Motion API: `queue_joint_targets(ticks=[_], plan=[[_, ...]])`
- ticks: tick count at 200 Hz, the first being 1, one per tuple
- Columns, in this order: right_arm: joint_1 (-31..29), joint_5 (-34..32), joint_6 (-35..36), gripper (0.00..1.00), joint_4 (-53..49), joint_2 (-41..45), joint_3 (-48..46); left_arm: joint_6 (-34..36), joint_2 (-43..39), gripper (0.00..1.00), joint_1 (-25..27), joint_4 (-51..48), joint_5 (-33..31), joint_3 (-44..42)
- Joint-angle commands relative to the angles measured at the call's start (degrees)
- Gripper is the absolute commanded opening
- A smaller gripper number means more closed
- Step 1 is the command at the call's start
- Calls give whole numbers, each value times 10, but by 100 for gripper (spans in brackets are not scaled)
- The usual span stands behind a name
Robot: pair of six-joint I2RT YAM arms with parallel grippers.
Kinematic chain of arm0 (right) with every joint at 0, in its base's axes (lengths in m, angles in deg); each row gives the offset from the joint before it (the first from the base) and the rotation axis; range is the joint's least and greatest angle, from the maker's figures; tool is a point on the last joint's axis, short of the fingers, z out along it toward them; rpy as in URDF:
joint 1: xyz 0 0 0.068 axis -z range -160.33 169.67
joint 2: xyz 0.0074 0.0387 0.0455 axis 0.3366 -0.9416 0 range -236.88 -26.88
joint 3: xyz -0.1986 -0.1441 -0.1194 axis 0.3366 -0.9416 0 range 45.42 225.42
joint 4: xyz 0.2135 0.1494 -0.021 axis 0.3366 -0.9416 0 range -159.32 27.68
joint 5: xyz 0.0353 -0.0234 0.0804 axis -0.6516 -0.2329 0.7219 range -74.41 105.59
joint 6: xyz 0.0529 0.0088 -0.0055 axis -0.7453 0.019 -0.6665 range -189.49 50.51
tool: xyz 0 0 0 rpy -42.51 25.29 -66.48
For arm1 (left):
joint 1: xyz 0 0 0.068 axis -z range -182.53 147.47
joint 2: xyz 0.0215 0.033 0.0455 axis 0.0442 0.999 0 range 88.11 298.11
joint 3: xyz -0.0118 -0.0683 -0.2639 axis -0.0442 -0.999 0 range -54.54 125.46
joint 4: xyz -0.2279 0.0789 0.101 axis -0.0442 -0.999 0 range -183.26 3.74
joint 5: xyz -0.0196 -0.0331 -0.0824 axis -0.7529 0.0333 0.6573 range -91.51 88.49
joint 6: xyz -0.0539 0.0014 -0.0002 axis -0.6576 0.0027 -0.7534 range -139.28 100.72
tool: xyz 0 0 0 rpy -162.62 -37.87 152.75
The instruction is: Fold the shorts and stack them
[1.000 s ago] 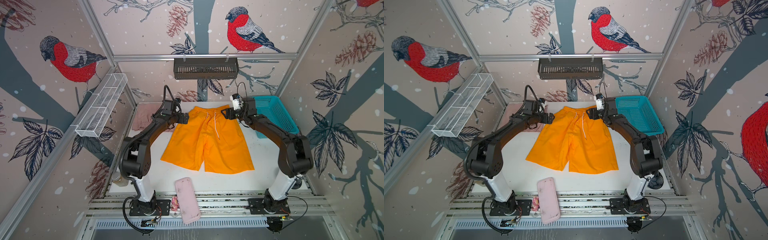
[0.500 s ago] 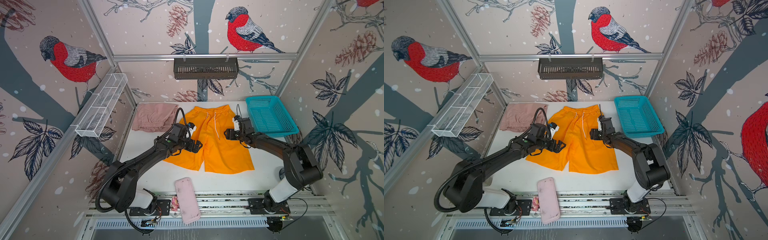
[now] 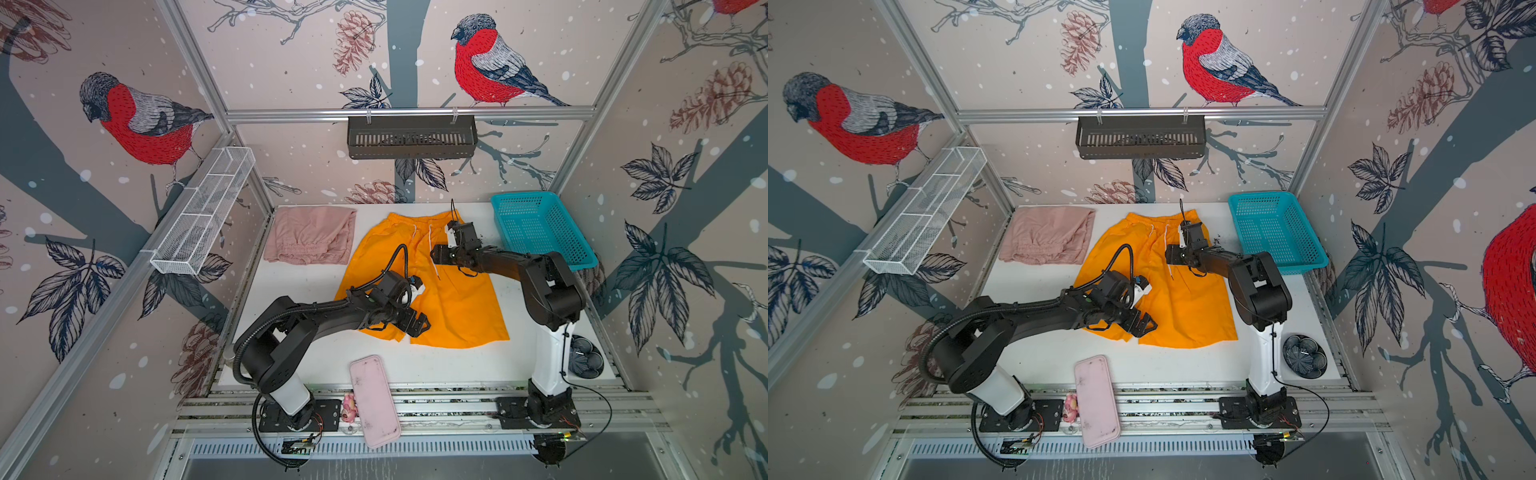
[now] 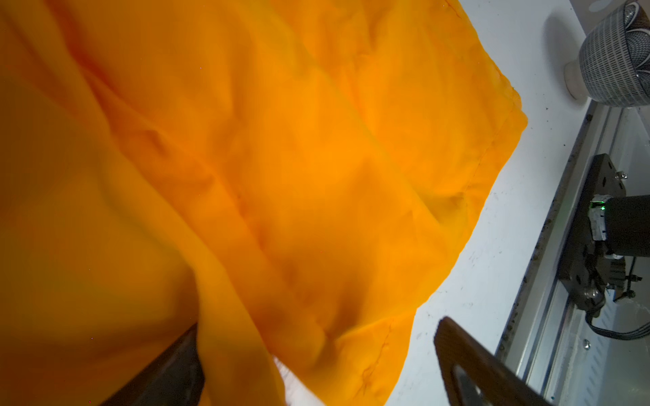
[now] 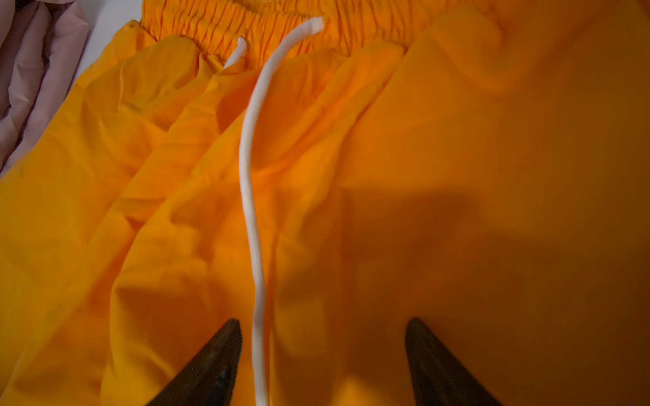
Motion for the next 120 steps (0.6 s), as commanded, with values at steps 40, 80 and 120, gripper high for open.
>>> queue_joint_targets(ticks=[40, 80, 120], plan=[[-6, 76, 11, 75, -31, -119, 178, -51, 104, 98, 91, 103, 19, 114], [7, 44, 55, 76, -103, -114, 258, -83, 104, 98, 107, -9, -118, 204], [35, 51, 70, 77, -97, 15, 142, -87, 25, 98, 79, -217, -244, 275]])
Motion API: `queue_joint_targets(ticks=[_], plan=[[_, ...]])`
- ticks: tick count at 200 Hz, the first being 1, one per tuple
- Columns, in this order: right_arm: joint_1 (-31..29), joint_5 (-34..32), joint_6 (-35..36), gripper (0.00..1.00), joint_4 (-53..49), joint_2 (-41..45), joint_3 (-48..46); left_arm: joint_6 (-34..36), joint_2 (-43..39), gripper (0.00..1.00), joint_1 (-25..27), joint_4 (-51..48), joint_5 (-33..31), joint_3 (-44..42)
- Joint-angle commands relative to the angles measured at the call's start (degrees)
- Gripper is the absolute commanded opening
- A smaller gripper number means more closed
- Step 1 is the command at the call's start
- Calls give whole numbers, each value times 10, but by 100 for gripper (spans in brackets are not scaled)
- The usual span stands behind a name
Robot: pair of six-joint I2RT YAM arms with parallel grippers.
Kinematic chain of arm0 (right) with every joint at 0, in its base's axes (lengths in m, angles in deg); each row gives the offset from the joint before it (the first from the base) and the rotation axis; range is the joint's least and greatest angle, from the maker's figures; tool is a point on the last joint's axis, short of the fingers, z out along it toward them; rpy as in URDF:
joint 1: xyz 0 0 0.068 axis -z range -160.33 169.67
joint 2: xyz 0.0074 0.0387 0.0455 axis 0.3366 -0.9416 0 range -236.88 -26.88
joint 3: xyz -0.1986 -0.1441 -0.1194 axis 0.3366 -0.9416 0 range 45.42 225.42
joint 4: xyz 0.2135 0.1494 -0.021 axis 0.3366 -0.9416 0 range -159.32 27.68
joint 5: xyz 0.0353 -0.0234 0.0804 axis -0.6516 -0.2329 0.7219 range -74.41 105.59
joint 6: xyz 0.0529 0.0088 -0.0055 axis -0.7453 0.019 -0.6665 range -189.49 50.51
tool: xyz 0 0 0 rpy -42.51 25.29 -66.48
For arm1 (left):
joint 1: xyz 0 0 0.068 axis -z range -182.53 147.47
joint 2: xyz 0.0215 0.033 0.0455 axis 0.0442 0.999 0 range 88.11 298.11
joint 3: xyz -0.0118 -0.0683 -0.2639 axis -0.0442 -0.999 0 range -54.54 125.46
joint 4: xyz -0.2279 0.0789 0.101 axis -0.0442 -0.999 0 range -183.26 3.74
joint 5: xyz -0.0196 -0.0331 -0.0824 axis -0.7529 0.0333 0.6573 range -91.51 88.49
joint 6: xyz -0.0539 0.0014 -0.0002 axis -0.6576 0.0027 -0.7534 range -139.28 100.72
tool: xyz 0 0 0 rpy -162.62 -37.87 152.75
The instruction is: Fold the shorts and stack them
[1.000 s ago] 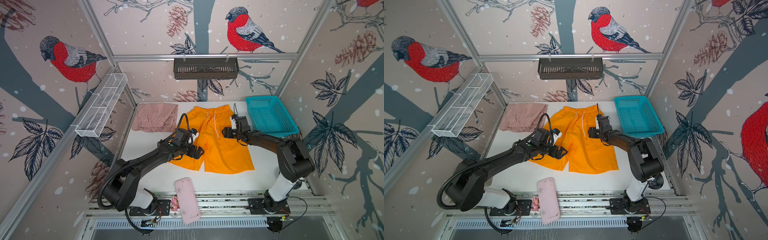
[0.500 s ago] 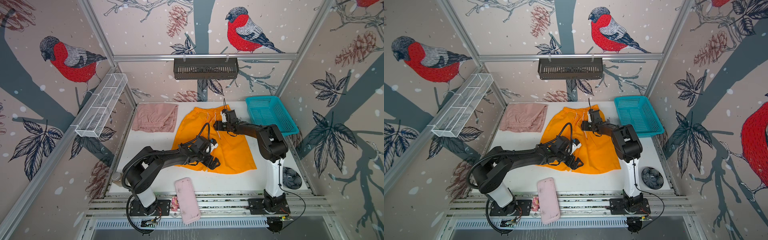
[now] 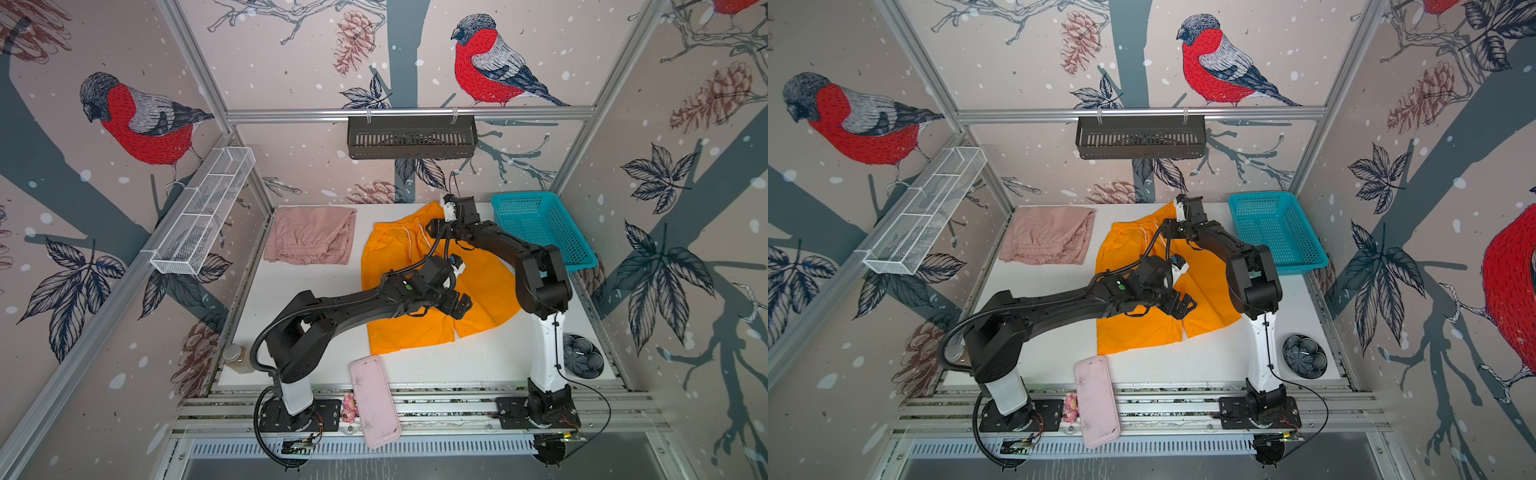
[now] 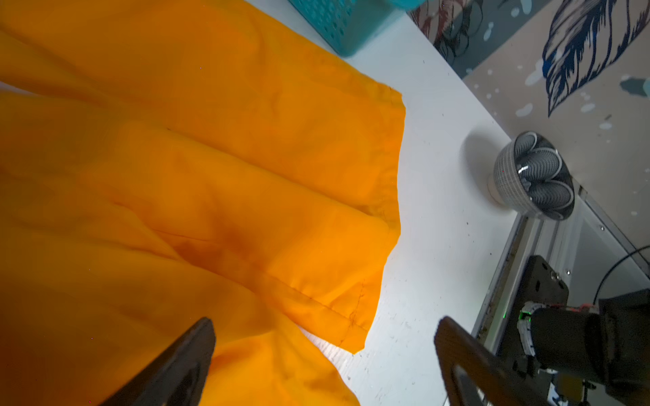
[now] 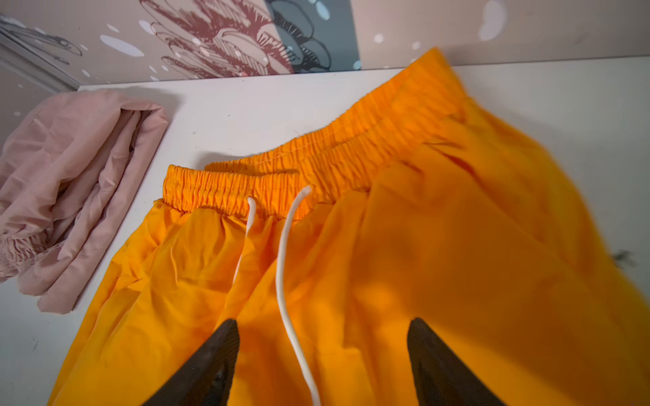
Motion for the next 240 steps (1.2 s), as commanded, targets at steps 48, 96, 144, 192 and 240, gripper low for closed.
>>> queue_joint_targets(ticks=[48, 96, 144, 192, 240], plan=[[-42, -7, 17, 78, 26, 279, -307, 85, -66, 98, -201, -119, -215, 19], [-146, -50, -3, 77, 53, 484, -512, 193, 54, 98, -362, 38, -97, 82], [-245, -102, -80, 76, 65, 590, -638, 234, 231, 98, -409, 25, -11, 242], [-270, -145, -141, 76, 50, 602, -690, 256, 347, 97, -415, 4, 36, 363], [-273, -167, -174, 74, 65, 608, -719, 275, 451, 93, -415, -120, 66, 531]])
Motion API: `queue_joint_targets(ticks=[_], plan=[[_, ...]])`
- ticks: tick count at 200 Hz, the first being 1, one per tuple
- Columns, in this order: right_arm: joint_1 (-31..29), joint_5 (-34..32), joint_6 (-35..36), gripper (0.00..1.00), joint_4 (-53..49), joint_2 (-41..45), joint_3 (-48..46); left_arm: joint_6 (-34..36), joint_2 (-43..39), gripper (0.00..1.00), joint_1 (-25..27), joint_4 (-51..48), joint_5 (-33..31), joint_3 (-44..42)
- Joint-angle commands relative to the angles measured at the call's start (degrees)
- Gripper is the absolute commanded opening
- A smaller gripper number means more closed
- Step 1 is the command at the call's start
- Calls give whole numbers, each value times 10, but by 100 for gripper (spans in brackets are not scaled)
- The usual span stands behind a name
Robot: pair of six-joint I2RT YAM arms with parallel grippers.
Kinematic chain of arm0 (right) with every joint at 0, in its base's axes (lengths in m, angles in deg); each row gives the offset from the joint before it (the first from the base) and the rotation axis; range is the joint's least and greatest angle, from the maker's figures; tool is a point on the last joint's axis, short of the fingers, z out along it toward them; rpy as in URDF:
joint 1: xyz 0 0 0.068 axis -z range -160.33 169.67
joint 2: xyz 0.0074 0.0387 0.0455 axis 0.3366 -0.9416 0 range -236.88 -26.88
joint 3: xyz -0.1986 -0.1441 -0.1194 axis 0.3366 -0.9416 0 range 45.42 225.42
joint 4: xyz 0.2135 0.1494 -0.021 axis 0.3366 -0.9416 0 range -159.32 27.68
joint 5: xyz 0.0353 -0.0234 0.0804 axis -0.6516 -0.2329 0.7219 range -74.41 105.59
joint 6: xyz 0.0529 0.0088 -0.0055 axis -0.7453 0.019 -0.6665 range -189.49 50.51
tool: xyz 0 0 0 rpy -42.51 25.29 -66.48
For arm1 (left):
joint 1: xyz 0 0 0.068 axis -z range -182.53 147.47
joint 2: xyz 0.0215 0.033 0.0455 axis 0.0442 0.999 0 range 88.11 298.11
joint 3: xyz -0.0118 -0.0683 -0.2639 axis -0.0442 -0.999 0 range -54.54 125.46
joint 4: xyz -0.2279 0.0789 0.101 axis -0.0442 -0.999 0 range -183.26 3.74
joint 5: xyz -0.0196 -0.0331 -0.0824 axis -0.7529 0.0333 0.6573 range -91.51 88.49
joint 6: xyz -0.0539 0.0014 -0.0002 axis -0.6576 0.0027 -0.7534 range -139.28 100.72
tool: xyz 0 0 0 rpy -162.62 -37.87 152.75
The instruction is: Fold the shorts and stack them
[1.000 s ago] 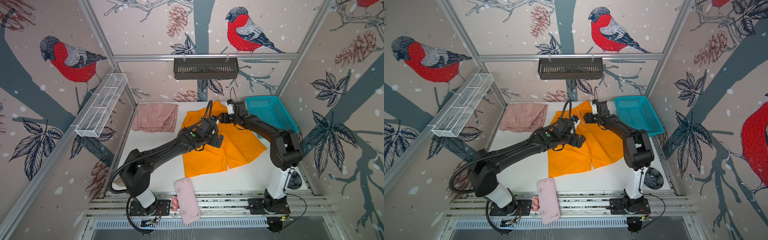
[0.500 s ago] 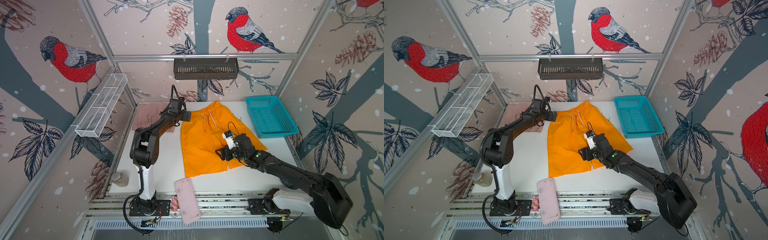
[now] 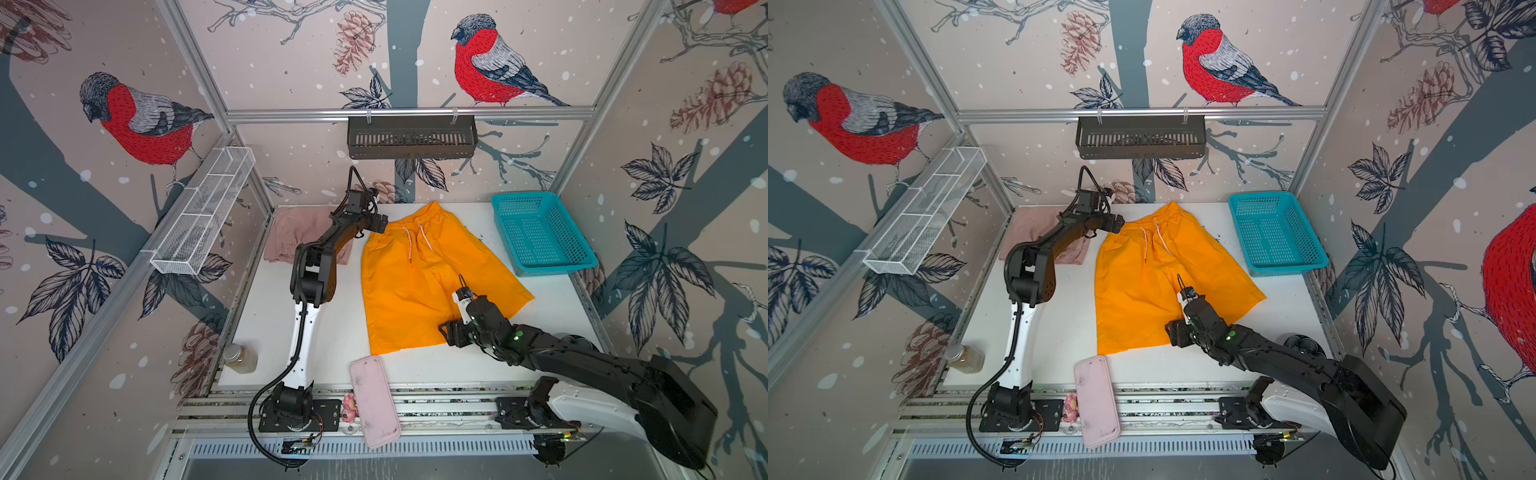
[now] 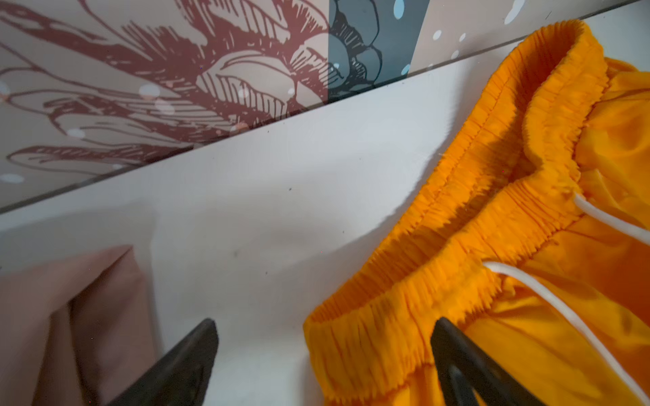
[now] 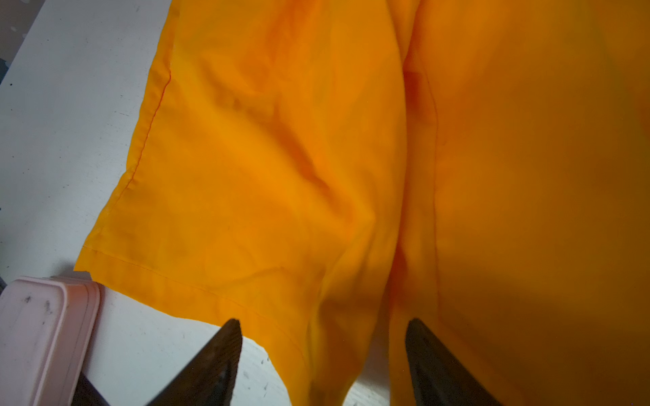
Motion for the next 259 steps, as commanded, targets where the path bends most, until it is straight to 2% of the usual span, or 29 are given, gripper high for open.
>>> queue_joint_targets(ticks=[1, 72, 94, 112, 119, 129, 141, 152, 198, 212, 234, 259], plan=[[-2, -27, -31, 74, 20, 2, -8, 24, 25, 93, -1, -64, 32, 47], [-3, -48, -38, 67, 13, -36, 7, 12, 60, 87, -2, -147, -11, 94], [-3, -47, -37, 65, 13, -44, 10, 12, 76, 80, -1, -176, 2, 121], [-3, -52, -43, 61, 15, -52, 11, 12, 76, 62, -1, -174, 16, 122], [-3, -54, -46, 58, 15, -56, 11, 11, 76, 53, -1, -171, 21, 122], [-2, -57, -50, 55, 15, -63, 12, 12, 74, 35, -2, -165, 30, 122], [0, -62, -55, 52, 8, -73, 16, 12, 73, 23, -2, -158, 29, 121], [2, -72, -59, 46, -6, -84, 23, 9, 70, 0, -2, -153, 20, 121], [43, -70, -30, 34, -10, -144, 61, -37, 26, 0, -3, -151, -58, 114], [62, -60, -8, 34, -9, -168, 79, -52, -2, 0, -5, -151, -87, 100], [101, -55, 47, 35, -15, -220, 127, -60, -43, 0, -7, -145, -170, 72], [141, -24, 108, 37, -35, -285, 199, -72, -73, 0, -9, -182, -205, 66]])
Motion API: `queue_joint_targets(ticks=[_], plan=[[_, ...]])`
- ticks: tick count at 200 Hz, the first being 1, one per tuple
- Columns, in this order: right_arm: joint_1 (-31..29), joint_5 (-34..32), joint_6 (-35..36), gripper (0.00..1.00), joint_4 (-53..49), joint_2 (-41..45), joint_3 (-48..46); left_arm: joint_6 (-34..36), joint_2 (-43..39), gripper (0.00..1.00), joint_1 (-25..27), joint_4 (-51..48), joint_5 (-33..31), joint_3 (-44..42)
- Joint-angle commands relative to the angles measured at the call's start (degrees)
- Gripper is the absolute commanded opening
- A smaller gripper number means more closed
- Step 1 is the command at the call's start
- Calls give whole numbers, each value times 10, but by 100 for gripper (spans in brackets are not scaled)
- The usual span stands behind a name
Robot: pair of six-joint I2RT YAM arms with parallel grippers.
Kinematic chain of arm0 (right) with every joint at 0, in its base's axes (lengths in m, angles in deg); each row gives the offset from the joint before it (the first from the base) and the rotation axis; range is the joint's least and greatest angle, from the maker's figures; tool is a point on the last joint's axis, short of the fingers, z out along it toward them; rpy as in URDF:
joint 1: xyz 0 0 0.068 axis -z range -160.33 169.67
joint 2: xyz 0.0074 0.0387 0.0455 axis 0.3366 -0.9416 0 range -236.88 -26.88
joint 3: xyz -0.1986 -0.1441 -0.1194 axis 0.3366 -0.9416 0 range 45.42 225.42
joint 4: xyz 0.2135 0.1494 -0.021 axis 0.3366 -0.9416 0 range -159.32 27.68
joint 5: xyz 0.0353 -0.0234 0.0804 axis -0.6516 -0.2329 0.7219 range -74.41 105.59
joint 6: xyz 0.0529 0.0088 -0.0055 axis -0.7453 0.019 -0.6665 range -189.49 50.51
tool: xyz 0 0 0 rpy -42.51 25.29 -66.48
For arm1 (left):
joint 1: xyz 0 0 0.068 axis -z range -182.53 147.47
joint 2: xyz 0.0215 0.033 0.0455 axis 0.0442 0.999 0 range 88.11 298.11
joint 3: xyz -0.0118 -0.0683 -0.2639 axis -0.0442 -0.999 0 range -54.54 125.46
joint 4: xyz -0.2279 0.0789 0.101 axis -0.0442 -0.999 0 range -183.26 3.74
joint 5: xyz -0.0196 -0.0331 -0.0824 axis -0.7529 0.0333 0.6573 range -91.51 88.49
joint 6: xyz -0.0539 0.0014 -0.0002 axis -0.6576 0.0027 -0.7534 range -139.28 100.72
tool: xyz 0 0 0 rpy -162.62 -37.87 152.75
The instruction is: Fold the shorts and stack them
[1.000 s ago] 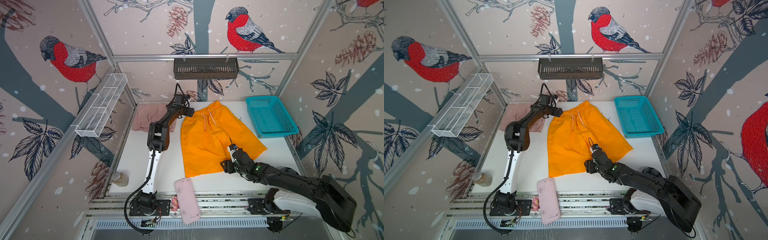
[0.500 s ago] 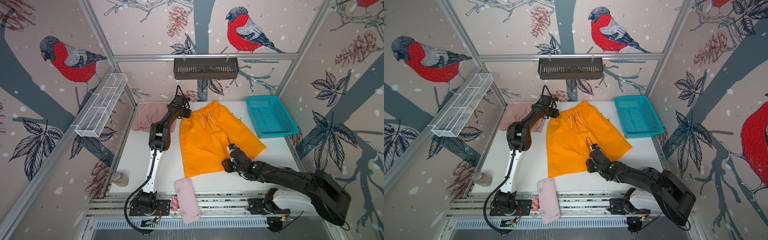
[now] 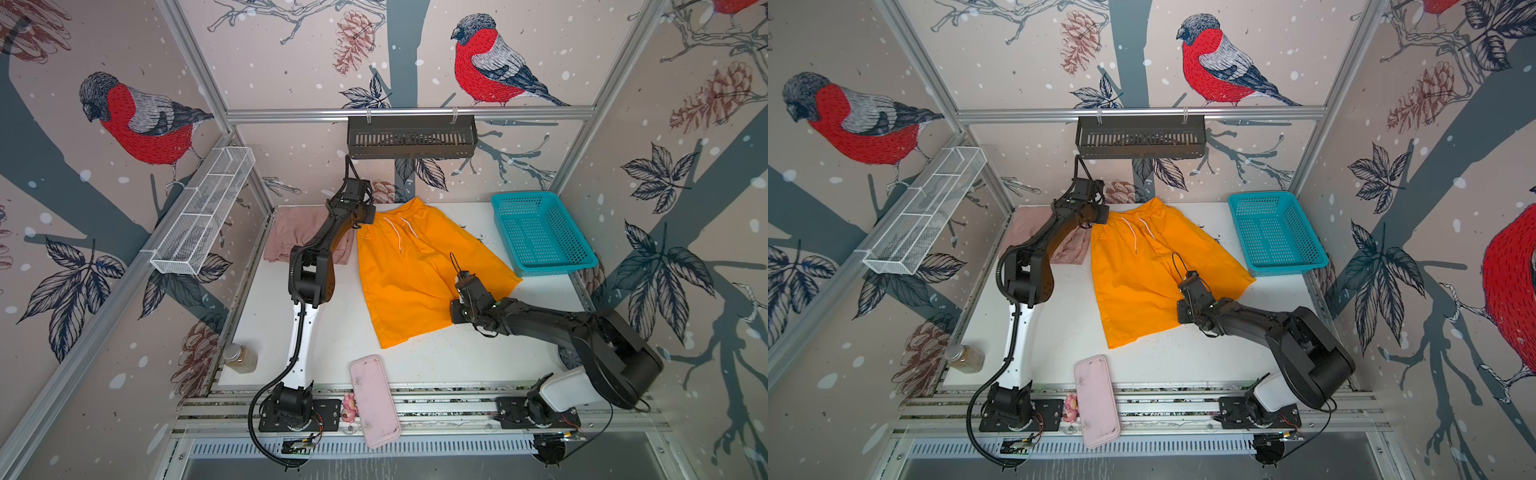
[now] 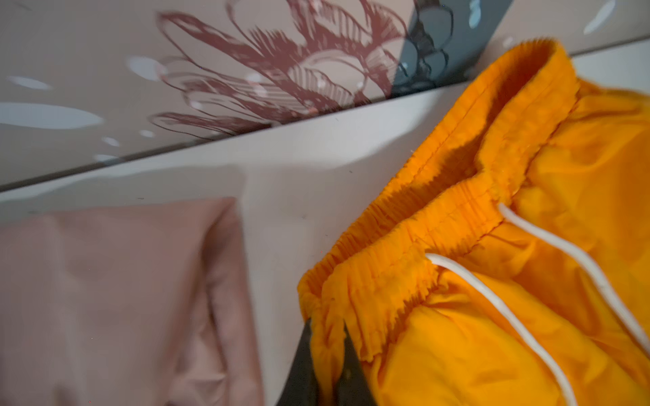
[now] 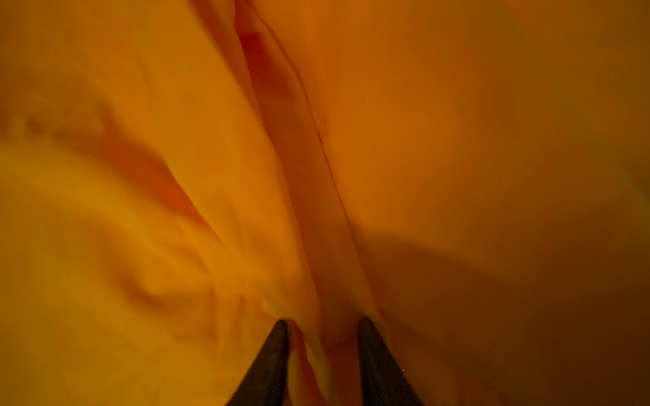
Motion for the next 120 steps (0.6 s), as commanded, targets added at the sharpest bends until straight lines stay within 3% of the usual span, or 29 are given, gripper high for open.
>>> queue_joint_targets(ticks=[1, 40, 100, 120], plan=[[25, 28, 77, 37, -17, -42, 50, -19, -28, 0, -4, -31, -77, -9], [60, 67, 130, 45, -52, -104, 130, -56, -105, 0, -7, -74, -163, -89], [103, 102, 161, 57, -74, -114, 171, -152, -330, 0, -13, 16, -188, -425], [107, 97, 163, 66, -93, -93, 189, -167, -386, 23, -15, 48, -204, -509]])
